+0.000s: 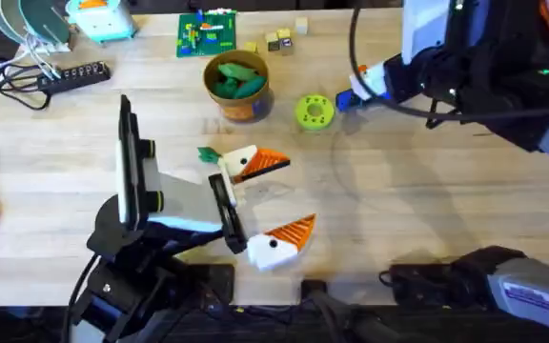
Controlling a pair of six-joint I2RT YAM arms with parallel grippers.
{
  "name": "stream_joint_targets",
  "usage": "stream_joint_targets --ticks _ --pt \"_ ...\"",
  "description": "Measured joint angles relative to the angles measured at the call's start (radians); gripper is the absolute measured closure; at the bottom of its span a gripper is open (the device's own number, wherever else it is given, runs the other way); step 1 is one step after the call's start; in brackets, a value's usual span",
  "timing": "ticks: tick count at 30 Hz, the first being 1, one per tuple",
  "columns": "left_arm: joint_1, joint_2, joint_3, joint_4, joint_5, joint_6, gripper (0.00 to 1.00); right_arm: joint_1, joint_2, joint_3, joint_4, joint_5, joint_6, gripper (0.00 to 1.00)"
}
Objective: Pick up the gripper from the table and insert it into the empty holder that is missing its gripper. Then pick up a screw, insert it into the mounting hole, and use the screwdriver to tighten it. Finally, clean up the table by picking up the vegetable and placing it into the bucket.
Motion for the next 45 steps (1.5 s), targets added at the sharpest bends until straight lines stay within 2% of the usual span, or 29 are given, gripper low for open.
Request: stream_joint_targets --ticks 5,9,11,15,18,22,25,29,36,39,45 --pt "0.000 0.000 0.000 0.005 -0.035 0.000 0.008 0.017 -0.015 0.000 -0.017 -0.080 0.237 0.010" --pt "0.000 0.000 0.014 -0.019 -0.161 -0.050 0.008 0.021 -0.015 0.000 -0.019 -0.154 0.336 0.010" --pt "0.000 0.001 0.051 -0.099 -0.258 -0.098 0.008 0.021 -0.015 0.000 -0.019 -0.180 0.362 0.011" --pt "0.000 0.034 0.203 -0.346 -0.459 -0.171 0.008 0.021 -0.015 0.000 -0.016 -0.209 0.389 0.011" --pt "0.000 0.118 0.369 -0.524 -0.616 -0.231 0.008 0.021 -0.015 0.000 -0.014 -0.217 0.400 0.010" --pt "0.000 0.297 0.571 -0.719 -0.744 -0.317 0.008 0.021 -0.015 0.000 -0.014 -0.225 0.404 0.010" --pt "0.000 0.466 0.697 -0.825 -0.785 -0.368 0.008 0.021 -0.015 0.000 -0.014 -0.225 0.407 0.010" --pt "0.000 0.662 0.799 -0.842 -0.784 -0.398 0.008 0.021 -0.015 0.000 -0.014 -0.225 0.407 0.010" --pt "0.000 0.845 0.818 -0.881 -0.784 -0.437 0.007 0.021 -0.015 0.000 -0.022 -0.225 0.407 0.010" --pt "0.016 0.920 0.818 -0.925 -0.808 -0.528 0.007 0.021 -0.015 0.000 -0.034 -0.226 0.407 0.010" --pt "0.108 1.100 0.818 -0.922 -0.849 -0.689 0.008 0.021 -0.015 0.000 -0.052 -0.229 0.407 0.010"
